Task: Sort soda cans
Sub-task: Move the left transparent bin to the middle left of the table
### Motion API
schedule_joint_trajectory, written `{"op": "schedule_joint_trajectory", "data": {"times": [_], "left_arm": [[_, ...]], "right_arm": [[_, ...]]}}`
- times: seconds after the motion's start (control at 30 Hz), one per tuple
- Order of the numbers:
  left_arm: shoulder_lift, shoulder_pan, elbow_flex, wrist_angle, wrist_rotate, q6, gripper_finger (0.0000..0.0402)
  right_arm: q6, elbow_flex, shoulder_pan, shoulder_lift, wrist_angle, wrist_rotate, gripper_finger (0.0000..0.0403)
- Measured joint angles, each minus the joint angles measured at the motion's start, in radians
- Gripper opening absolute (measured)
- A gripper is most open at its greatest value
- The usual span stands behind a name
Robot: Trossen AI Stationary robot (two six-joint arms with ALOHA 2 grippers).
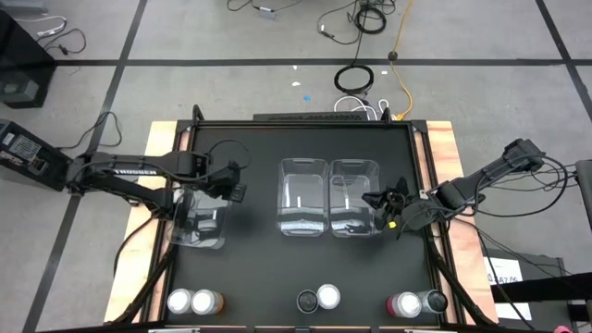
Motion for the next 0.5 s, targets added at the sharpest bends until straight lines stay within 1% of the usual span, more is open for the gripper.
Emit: {"op": "schedule_joint_trajectory", "data": {"times": [0.2, 0.5], "left_arm": [[0.058, -0.032, 0.0, -0.022, 0.019, -0.058, 0.0101], [0.152, -0.085, 0.0, -0.008, 0.014, -0.115, 0.0101]], "right_arm": [[-0.027, 0.0, 0.0, 0.0, -0.003, 0.0, 0.0038], [-0.038, 0.0, 0.0, 0.0, -0.003, 0.0, 0.0038]]}}
